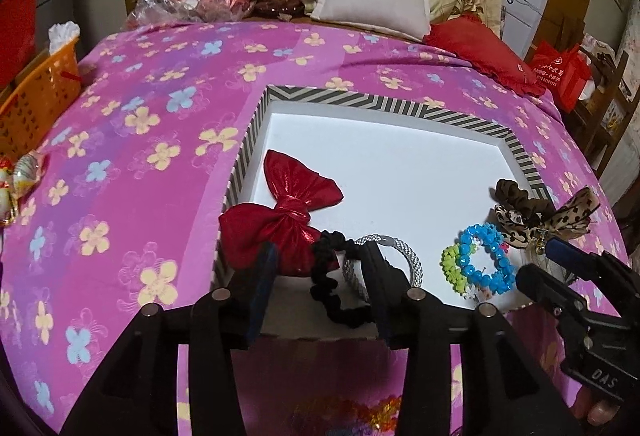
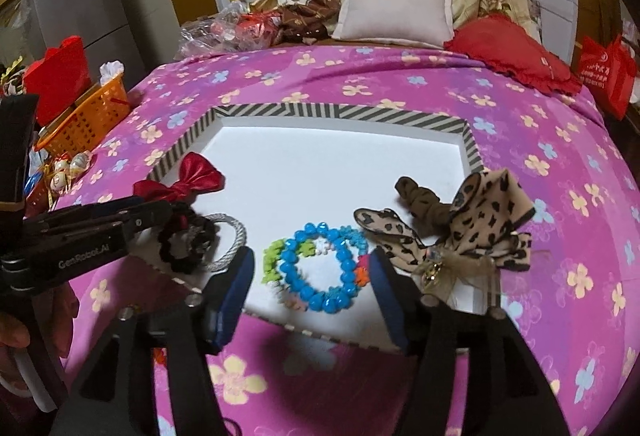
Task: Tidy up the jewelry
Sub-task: 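Lower the scrunchie and blue bracelet into the tray and open both tools, then withdraw both tools from the tray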
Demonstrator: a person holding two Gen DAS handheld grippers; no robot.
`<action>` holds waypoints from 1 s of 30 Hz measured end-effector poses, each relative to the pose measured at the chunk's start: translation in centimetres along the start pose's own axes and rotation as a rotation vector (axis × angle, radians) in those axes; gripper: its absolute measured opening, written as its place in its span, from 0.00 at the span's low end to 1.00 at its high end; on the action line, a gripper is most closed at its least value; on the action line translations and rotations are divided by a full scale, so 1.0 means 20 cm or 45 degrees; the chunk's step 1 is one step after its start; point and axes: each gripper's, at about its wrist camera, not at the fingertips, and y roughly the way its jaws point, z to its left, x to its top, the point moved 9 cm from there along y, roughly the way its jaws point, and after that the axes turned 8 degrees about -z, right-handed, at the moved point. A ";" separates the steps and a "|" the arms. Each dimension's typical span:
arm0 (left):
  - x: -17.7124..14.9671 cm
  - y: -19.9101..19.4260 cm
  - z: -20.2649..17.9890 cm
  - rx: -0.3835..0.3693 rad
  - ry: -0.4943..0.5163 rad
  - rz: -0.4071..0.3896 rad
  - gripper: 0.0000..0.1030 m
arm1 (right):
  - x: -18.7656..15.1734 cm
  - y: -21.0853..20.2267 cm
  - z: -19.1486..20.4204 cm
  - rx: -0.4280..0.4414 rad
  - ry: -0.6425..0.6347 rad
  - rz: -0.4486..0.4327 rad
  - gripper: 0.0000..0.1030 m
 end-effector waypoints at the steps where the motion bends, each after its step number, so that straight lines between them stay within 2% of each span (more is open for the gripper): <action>1: 0.00 -0.02 0.00 0.002 0.003 -0.009 0.29 | 0.00 -0.02 0.01 0.006 -0.003 -0.003 0.65; 10: -0.01 -0.18 0.01 0.018 0.012 -0.083 0.29 | -0.04 -0.14 0.07 0.023 -0.027 -0.022 0.68; 30: -0.18 -0.36 0.06 0.073 0.043 -0.097 0.29 | -0.18 -0.28 0.13 0.030 -0.033 0.001 0.70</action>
